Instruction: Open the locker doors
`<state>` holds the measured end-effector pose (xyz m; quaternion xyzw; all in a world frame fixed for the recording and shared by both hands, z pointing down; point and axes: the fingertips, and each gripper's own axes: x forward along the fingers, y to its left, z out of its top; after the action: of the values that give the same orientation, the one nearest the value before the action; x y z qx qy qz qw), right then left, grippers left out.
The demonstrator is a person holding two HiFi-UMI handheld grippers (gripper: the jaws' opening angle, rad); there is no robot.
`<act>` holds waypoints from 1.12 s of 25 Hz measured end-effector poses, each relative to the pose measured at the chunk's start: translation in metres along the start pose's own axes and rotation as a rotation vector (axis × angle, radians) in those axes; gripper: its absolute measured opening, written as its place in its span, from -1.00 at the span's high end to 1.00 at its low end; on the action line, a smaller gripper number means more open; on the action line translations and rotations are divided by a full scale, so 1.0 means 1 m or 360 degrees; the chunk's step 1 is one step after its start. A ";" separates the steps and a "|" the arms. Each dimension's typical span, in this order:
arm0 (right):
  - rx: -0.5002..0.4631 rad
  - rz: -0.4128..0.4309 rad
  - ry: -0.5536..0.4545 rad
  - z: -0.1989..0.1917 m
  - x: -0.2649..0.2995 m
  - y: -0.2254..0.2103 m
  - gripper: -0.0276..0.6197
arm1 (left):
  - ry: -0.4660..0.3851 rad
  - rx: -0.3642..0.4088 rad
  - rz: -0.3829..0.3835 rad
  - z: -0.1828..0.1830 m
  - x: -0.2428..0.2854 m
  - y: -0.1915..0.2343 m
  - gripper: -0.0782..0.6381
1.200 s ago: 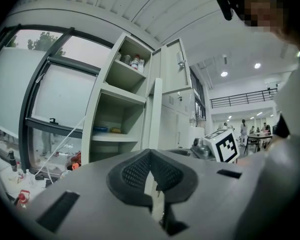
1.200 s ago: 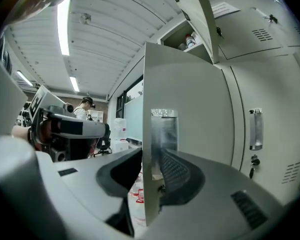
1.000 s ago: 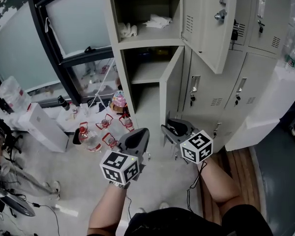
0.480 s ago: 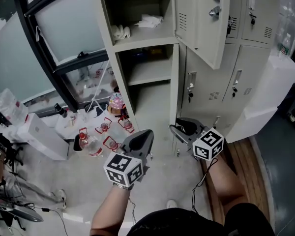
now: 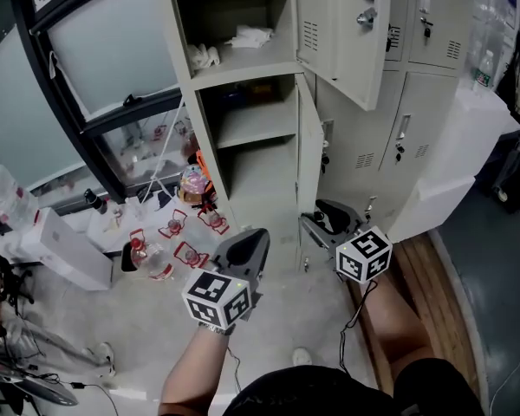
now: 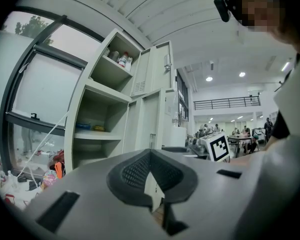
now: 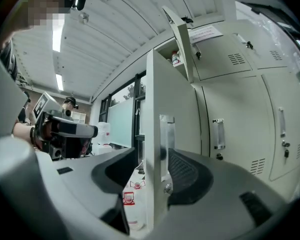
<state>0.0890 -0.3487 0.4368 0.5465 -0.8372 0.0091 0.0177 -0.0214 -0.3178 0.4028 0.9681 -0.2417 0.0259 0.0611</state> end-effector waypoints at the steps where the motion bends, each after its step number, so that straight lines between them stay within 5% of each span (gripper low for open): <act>1: -0.0009 -0.0051 0.0001 0.002 0.001 0.001 0.28 | 0.0000 -0.0001 -0.0005 0.000 -0.002 -0.001 0.79; 5: -0.0067 -0.0298 0.0049 0.003 0.008 -0.009 0.29 | -0.0005 -0.0003 -0.0023 0.001 -0.010 -0.006 0.79; 7: -0.0063 -0.0356 0.0077 0.003 0.009 -0.013 0.45 | -0.0006 0.0000 -0.0028 0.001 -0.014 -0.008 0.79; 28: 0.0023 -0.0649 0.0152 -0.002 -0.036 -0.061 0.60 | -0.0009 0.0011 -0.0087 0.001 -0.027 -0.032 0.79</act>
<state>0.1589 -0.3403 0.4367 0.7038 -0.7073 0.0374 0.0550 -0.0300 -0.2777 0.3964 0.9746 -0.2152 0.0222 0.0578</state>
